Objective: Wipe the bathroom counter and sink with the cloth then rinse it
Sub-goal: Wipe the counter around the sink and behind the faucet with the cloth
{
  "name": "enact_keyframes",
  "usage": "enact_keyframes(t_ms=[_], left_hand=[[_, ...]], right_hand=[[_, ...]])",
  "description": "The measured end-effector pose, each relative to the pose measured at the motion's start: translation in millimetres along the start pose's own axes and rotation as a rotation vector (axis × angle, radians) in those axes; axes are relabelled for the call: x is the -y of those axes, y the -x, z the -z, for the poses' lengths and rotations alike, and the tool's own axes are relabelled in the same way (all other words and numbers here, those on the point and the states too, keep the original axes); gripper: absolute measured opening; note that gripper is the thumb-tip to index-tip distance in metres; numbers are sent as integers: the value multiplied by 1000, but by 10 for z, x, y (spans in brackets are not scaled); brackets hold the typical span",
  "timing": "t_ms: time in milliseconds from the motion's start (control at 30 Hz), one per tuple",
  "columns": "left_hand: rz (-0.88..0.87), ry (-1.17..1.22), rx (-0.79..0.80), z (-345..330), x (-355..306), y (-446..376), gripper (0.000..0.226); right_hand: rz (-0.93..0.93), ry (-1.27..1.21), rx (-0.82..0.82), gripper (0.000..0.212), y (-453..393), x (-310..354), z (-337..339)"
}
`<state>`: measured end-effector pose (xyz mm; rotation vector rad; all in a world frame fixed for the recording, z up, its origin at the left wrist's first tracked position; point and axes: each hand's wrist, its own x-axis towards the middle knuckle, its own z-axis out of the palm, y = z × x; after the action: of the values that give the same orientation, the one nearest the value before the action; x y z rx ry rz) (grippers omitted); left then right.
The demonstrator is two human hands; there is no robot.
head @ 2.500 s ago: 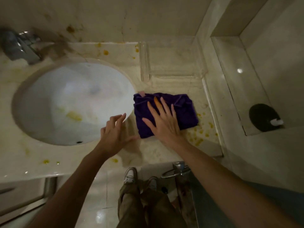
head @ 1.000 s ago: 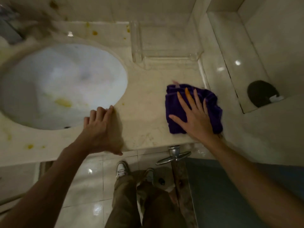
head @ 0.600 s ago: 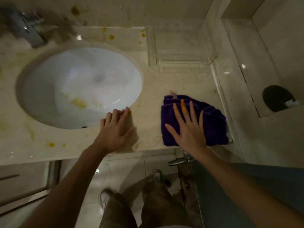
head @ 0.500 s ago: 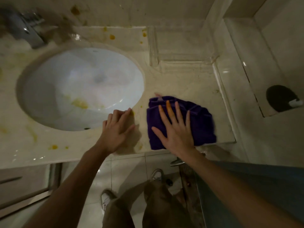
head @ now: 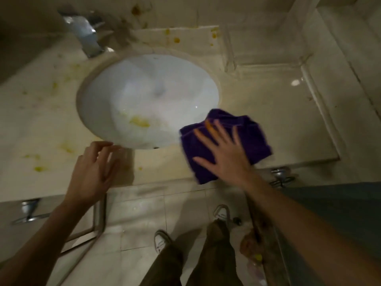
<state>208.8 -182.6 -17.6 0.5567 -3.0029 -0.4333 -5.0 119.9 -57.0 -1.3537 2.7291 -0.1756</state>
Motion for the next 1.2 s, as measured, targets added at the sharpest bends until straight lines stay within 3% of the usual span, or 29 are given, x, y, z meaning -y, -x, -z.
enact_keyframes(t_ms=[133,233,333,533,633,833,1033,1200], left_hand=[[56,-145,-53,122,471,420,49],[360,-89,-127,166,906,695,59],[625,19,-156,199,1295,861,76],[661,144,-110,174,1555,1055,72],[602,126,-62,157,1624,1087,67],[479,88,1,341,1893,1187,78],[768,113,54,489,2212,1216,113],[747,231,-15,575,2271,1267,90]], right_hand=[[-149,68,76,86,248,-316,61],[-208,50,96,91,222,38,56],[-150,48,83,92,56,777,-14],[80,-14,21,85,-668,2727,-333],[196,-39,47,83,-1062,3280,-413],[454,34,57,81,-1040,2869,-427],[537,117,66,73,-895,2685,-403],[593,65,63,71,-1185,3303,-496]])
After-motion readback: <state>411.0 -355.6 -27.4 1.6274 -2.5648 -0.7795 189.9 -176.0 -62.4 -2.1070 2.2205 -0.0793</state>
